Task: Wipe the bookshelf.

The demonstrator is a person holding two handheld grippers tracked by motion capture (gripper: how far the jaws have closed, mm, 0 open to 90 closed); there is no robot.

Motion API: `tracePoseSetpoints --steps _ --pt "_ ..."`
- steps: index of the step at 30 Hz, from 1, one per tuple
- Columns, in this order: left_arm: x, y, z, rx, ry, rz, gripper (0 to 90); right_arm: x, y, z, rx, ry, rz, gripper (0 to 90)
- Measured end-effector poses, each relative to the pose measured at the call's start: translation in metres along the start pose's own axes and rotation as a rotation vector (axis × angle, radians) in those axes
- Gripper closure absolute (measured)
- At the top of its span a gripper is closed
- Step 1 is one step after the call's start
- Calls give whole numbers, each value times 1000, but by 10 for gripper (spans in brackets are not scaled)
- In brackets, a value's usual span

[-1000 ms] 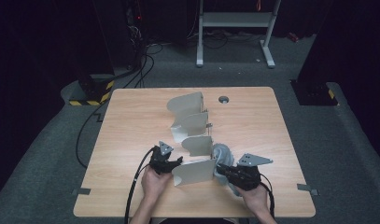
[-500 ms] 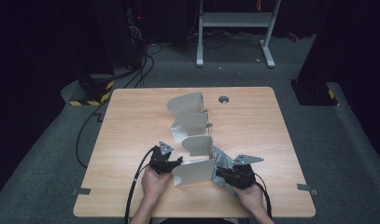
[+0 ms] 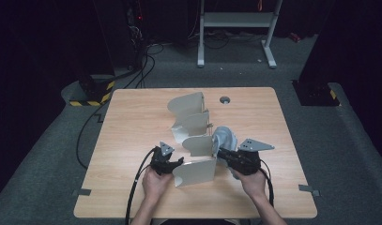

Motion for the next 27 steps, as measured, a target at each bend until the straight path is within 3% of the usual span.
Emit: tracePoseSetpoints --steps 8,11,27 --pt "0 0 0 0 0 0 294 1 -16 -26 -97 -26 3 836" --pt "0 0 0 1 1 0 294 3 -12 -30 -88 -42 8 836" --pt "0 0 0 0 1 0 294 -7 13 -5 -11 13 -2 835"
Point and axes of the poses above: each handheld gripper's, and its own axes: y roughly forward along the jaws, z roughly out of its underside, x roughly to its left, the point moved 3 cm from there along y, roughly forward along the jaws, and after that the axes turned 10 degrees about x, right-handed, at the moved point
